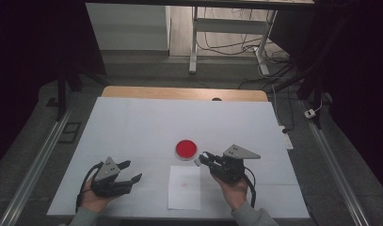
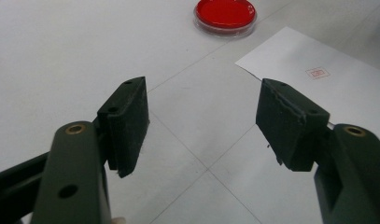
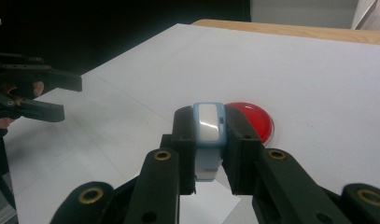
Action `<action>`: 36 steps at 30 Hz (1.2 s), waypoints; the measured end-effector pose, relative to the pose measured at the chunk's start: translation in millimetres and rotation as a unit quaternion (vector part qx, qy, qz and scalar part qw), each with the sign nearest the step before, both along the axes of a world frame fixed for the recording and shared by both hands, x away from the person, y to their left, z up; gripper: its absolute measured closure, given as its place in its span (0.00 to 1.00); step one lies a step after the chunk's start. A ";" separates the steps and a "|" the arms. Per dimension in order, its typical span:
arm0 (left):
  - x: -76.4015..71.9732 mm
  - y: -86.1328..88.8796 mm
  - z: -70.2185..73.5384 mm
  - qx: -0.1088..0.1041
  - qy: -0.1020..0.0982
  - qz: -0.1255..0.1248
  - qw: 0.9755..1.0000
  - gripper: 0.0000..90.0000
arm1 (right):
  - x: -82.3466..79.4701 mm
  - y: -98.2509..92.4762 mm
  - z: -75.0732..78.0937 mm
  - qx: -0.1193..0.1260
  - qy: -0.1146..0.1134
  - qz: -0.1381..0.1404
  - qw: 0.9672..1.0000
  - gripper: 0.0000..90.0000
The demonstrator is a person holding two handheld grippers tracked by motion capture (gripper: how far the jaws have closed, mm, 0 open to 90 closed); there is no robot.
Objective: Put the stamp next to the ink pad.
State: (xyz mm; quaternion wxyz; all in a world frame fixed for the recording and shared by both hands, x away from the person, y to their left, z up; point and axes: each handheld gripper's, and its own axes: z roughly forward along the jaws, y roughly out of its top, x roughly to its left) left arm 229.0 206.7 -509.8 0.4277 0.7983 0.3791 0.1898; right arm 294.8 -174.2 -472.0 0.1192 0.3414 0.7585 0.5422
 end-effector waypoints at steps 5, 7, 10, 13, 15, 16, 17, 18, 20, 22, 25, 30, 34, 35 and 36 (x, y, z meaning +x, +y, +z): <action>0.3 0.9 0.0 0.001 -0.001 0.002 1.000 0.38 | 0.5 -0.9 0.7 0.000 -0.001 -0.002 1.000 0.84; 0.4 1.3 -0.1 0.002 0.000 0.003 1.000 0.38 | 1.0 -1.3 0.9 -0.002 -0.003 -0.003 1.000 0.84; 0.8 1.7 -0.5 0.003 0.001 0.004 1.000 0.38 | 2.6 -2.7 0.9 -0.003 -0.004 -0.006 1.000 0.84; 1.2 2.0 -0.8 0.003 0.003 0.004 1.000 0.38 | 5.2 -5.0 0.9 -0.005 -0.006 -0.012 1.000 0.84; 1.5 2.3 -0.9 0.002 0.004 0.004 1.000 0.39 | 7.4 -7.1 1.1 -0.006 -0.008 -0.017 1.000 0.84; 1.6 2.4 -0.9 0.003 0.004 0.005 1.000 0.39 | 8.7 -8.1 1.2 -0.006 -0.009 -0.018 1.000 0.84; 1.7 2.5 -1.0 0.003 0.004 0.005 1.000 0.39 | 9.9 -9.1 1.2 -0.006 -0.010 -0.020 1.000 0.84; 1.8 2.6 -1.0 0.003 0.005 0.005 1.000 0.38 | 11.1 -10.1 1.2 -0.007 -0.010 -0.021 1.000 0.84; 2.0 2.7 -1.1 0.003 0.006 0.005 1.000 0.38 | 13.3 -11.6 1.0 -0.010 -0.013 -0.023 1.000 0.84; 2.2 2.6 -1.3 0.003 0.007 0.005 1.000 0.38 | 15.6 -13.4 0.8 -0.014 -0.015 -0.026 0.999 0.84; 2.7 2.3 -1.5 0.004 0.009 0.004 1.000 0.38 | 19.2 -15.8 0.6 -0.018 -0.017 -0.026 0.999 0.84; 2.9 2.5 -1.5 0.004 0.010 0.005 1.000 0.38 | 25.0 -18.2 0.0 -0.024 -0.020 -0.026 0.999 0.84; 3.3 2.7 -1.5 0.002 0.012 0.006 1.000 0.37 | 29.1 -18.4 -0.8 -0.034 -0.023 -0.027 0.999 0.84; 3.4 2.6 -1.6 0.003 0.012 0.006 1.000 0.37 | 30.3 -17.9 -1.1 -0.035 -0.023 -0.026 0.999 0.84; 3.5 2.6 -1.7 0.003 0.012 0.006 1.000 0.37 | 31.5 -17.4 -1.4 -0.037 -0.024 -0.027 0.999 0.84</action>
